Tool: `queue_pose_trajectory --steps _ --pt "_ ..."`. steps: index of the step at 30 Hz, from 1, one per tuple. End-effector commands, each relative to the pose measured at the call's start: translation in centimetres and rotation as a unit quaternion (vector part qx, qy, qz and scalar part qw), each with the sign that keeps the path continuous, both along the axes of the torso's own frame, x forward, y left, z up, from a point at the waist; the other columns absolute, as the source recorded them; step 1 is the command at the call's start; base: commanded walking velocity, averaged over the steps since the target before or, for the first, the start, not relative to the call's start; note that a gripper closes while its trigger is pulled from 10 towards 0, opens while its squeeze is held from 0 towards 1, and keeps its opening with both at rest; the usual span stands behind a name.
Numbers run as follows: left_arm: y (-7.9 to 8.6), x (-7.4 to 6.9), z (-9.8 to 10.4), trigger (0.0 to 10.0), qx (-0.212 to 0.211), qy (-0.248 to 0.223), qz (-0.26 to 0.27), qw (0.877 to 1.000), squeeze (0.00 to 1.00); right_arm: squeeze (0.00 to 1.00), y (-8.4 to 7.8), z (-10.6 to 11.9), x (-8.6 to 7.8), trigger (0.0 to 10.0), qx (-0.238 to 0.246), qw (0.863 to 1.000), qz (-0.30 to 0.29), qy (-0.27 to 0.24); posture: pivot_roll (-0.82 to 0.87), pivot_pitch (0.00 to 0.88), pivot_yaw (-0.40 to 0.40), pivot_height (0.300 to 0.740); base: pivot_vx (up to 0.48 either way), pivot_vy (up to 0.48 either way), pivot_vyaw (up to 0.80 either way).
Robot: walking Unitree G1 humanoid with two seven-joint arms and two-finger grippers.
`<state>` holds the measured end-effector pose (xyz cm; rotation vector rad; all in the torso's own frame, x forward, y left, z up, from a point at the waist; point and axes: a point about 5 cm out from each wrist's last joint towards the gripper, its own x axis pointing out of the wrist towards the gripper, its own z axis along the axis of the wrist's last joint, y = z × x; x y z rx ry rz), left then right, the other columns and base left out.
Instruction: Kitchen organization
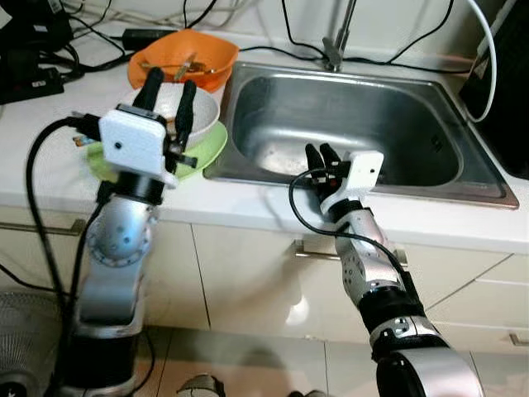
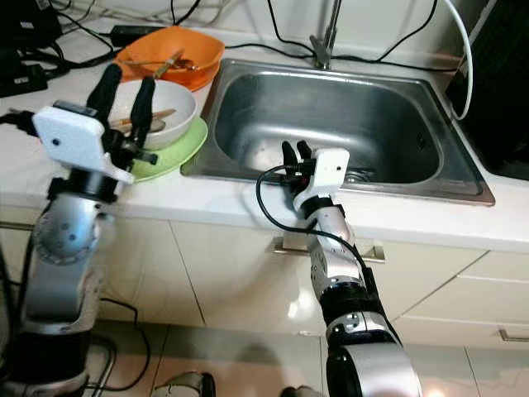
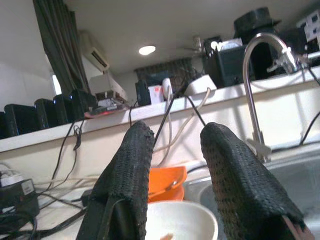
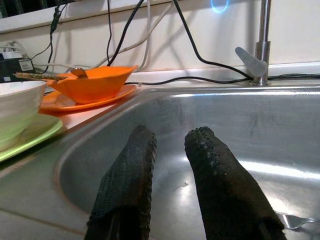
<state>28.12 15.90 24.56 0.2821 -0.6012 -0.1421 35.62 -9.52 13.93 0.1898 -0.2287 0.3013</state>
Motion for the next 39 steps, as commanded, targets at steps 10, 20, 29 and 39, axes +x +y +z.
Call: queue_pose_trajectory --steps 10,20,29,39 --pt "2.8 -2.4 -0.1 10.0 0.022 0.011 0.049 0.998 0.00 0.00 -0.2 -1.2 -0.2 10.0 0.001 0.999 -0.002 0.035 0.20 0.120 -0.074 0.740 0.000 0.000 0.00" --pt "4.2 -2.6 -2.0 10.0 0.014 0.053 0.073 0.996 0.00 0.00 0.0 -1.2 -0.1 10.0 -0.001 0.999 0.003 0.034 0.21 0.125 -0.083 0.740 0.000 0.000 0.00" --pt "4.1 -2.2 -3.2 10.0 0.008 0.079 0.066 0.995 0.00 0.00 0.2 -1.2 -0.2 10.0 0.002 0.999 0.006 0.035 0.20 0.124 -0.079 0.740 0.000 0.000 0.00" --pt "3.9 -1.5 -3.5 10.0 0.005 0.082 0.070 0.994 1.00 0.00 0.0 -1.2 -0.2 10.0 0.002 0.999 0.007 0.033 0.19 0.124 -0.075 0.740 0.000 0.000 0.00"
